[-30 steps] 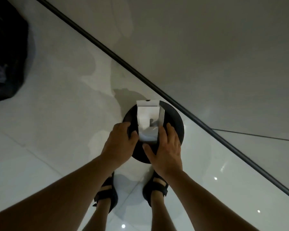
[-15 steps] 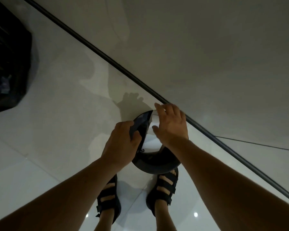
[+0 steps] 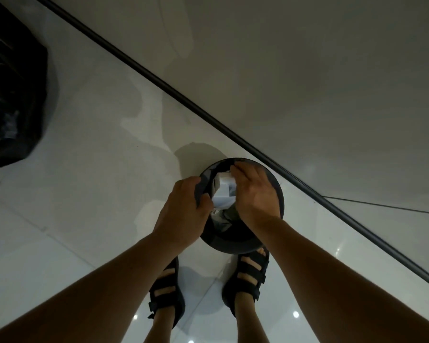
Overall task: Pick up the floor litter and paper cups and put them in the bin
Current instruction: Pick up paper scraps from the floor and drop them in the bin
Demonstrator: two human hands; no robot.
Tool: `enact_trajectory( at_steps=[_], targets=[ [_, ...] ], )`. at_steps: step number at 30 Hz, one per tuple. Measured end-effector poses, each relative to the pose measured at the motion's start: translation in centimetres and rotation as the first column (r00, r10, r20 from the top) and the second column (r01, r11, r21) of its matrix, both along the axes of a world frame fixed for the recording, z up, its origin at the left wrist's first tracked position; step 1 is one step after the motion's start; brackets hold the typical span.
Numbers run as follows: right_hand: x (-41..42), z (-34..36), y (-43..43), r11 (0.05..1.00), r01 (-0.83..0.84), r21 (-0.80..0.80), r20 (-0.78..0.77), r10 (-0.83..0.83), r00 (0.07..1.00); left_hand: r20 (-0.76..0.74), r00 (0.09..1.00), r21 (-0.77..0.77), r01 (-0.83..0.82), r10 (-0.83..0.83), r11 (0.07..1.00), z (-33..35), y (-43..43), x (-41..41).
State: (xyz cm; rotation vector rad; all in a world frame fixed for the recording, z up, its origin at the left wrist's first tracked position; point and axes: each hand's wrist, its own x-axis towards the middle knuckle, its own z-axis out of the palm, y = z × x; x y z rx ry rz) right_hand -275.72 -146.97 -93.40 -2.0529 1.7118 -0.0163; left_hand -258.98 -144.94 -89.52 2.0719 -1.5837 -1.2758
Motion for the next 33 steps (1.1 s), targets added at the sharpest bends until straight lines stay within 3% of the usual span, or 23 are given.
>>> enact_trajectory(
  at_steps=[7, 10, 14, 18, 21, 25, 33],
  targets=[
    [0.3, -1.6, 3.6, 0.982, -0.145, 0.118, -0.127, 0.16, 0.979, -0.002, 1.0, 0.051, 0.008, -0.008, 0.999, -0.2, 1.2, 0.3],
    [0.5, -2.0, 3.6, 0.97, -0.117, 0.215, -0.192, 0.159, 0.968, 0.022, 0.999, 0.056, 0.028, -0.029, 0.998, -0.3, 0.7, 0.4],
    [0.9, -2.6, 3.1, 0.944, -0.111, 0.312, -0.183, 0.174, 0.968, 0.09, 0.991, -0.018, 0.105, -0.103, 0.994, -0.5, 0.2, 0.5],
    [1.2, -2.9, 2.6, 0.881, -0.164, 0.443, -0.178, 0.266, 0.947, 0.123, 0.985, 0.01, 0.117, -0.117, 0.993, -0.7, 0.0, 0.5],
    [1.2, -2.8, 1.6, 0.869, -0.107, 0.483, -0.163, 0.209, 0.964, 0.117, 0.984, 0.028, 0.13, -0.133, 0.991, -0.2, 0.3, 0.6],
    [0.5, -0.9, 2.3, 0.924, -0.066, 0.377, -0.161, 0.135, 0.978, 0.117, 0.983, 0.063, 0.138, -0.144, 0.988, 1.6, 0.1, 1.6],
    [-1.9, 10.2, 6.0, 0.89, 0.197, 0.412, -0.142, -0.151, 0.978, 0.117, 0.958, 0.053, 0.256, -0.261, 0.965, 12.0, -1.4, 2.2]
  ],
)
